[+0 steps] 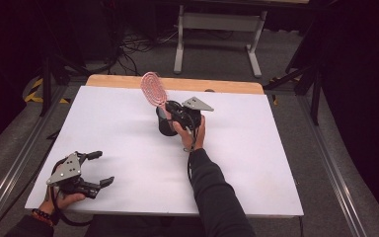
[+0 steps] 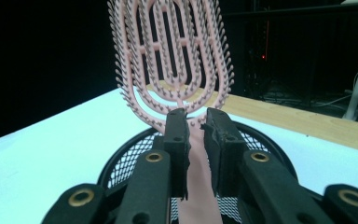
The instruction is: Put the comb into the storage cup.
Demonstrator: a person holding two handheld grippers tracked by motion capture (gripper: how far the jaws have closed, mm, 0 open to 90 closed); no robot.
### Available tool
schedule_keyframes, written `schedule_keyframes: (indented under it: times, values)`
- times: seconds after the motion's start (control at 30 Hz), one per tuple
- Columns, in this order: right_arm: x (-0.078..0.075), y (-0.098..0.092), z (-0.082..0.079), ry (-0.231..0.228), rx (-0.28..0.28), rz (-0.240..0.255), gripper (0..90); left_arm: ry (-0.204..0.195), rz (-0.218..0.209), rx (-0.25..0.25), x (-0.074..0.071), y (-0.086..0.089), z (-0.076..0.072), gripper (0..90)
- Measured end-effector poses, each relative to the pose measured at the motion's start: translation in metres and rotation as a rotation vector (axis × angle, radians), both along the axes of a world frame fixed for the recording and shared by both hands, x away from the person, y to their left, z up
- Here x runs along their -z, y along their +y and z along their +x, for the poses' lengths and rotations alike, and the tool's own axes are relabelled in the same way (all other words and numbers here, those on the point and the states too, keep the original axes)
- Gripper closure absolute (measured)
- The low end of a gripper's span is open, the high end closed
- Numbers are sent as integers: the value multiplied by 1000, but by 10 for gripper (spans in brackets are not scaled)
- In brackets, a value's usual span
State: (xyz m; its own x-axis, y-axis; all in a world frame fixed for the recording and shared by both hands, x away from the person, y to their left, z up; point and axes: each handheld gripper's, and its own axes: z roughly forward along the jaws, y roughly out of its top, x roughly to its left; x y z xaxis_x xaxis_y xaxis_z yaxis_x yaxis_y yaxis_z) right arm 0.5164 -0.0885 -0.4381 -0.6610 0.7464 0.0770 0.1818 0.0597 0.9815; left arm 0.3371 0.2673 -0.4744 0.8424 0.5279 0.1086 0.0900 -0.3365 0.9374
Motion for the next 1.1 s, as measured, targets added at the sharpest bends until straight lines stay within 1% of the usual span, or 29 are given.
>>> schedule_keyframes:
  times: [0.07,0.13,0.2,0.33,0.43,0.7,0.73,0.77,0.83,1.1]
  values:
    - [-2,0,-1,-11,2,-8,778,0,4,0,0,0,0,74]
    - [-2,0,-1,-12,5,-5,778,0,3,1,0,0,0,75]
    - [-4,-1,-2,-26,8,-3,767,0,0,-1,0,0,0,74]
    - [-7,0,-3,-34,12,-12,760,1,2,2,0,0,0,75]
    - [-9,0,-4,-49,19,-22,742,1,-1,1,0,0,0,75]
    - [-12,1,-5,-59,23,-45,730,2,-1,0,0,0,0,75]
    - [-13,2,-6,-66,26,-52,726,2,-1,-1,0,0,0,75]
    - [-14,2,-6,-67,24,-51,723,2,-1,-1,0,0,0,75]
    - [-15,3,-7,-70,23,-65,718,1,0,-1,0,0,0,75]
    - [-19,5,-11,-87,26,-87,693,-3,5,-3,0,-1,-1,75]
